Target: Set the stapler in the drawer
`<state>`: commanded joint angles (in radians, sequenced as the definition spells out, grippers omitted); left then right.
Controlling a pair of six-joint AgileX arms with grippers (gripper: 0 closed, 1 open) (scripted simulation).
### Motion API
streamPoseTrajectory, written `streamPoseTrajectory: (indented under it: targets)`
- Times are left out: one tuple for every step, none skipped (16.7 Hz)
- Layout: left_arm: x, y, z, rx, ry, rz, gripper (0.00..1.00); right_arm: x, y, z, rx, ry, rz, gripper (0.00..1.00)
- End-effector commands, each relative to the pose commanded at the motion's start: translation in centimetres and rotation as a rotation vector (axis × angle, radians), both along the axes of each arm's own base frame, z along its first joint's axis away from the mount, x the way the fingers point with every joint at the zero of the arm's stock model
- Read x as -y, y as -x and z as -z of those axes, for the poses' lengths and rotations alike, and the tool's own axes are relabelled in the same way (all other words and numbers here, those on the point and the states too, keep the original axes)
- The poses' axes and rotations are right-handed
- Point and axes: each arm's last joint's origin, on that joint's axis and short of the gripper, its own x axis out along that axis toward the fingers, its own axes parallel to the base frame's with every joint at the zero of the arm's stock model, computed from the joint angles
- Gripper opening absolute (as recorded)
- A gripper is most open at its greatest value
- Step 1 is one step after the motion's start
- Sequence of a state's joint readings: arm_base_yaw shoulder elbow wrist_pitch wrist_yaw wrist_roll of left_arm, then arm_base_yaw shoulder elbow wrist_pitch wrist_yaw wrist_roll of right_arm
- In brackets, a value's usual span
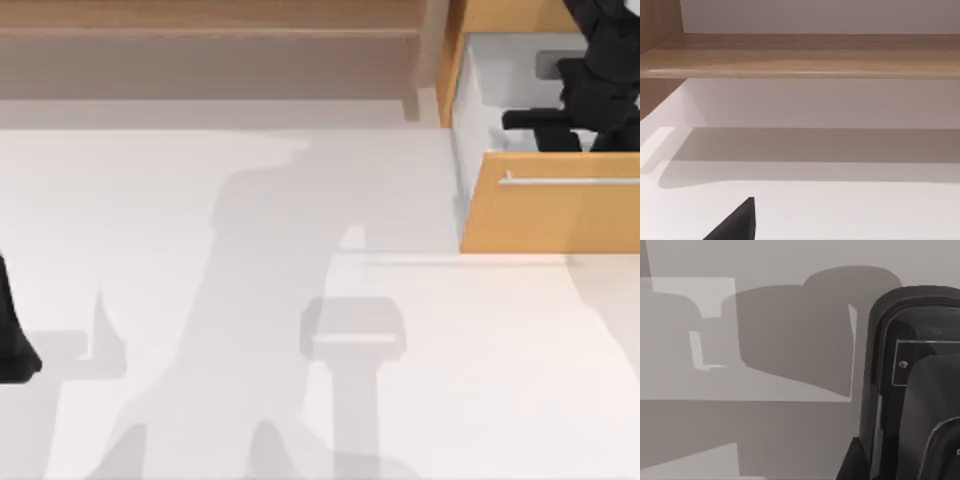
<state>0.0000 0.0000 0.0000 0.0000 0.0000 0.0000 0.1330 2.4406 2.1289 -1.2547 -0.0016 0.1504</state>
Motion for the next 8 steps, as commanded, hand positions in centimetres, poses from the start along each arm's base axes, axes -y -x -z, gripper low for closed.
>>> streamPoseTrajectory:
  targets:
    - [0.0,0.0,0.0,0.0,0.0,0.0,1.0,0.0,0.0,0.0,0.0,0.0,0.0,0.08]
    - [0.0,0.0,0.0,0.0,0.0,0.0,1.0,0.0,0.0,0.0,0.0,0.0,0.0,0.15]
    - [0.0,0.0,0.0,0.0,0.0,0.0,1.0,0.0,0.0,0.0,0.0,0.0,0.0,0.23]
    - [0.0,0.0,0.0,0.0,0.0,0.0,1.0,0.0,0.0,0.0,0.0,0.0,0.0,0.3]
    - [0.0,0.0,0.0,0.0,0.0,0.0,1.0,0.0,0.0,0.0,0.0,0.0,0.0,0.38]
    - [0.0,0.0,0.0,0.0,0.0,0.0,1.0,0.0,0.0,0.0,0.0,0.0,0.0,0.45]
    - [0.0,0.0,0.0,0.0,0.0,0.0,1.0,0.0,0.0,0.0,0.0,0.0,0.0,0.53]
    - [0.0,0.0,0.0,0.0,0.0,0.0,1.0,0.0,0.0,0.0,0.0,0.0,0.0,0.6]
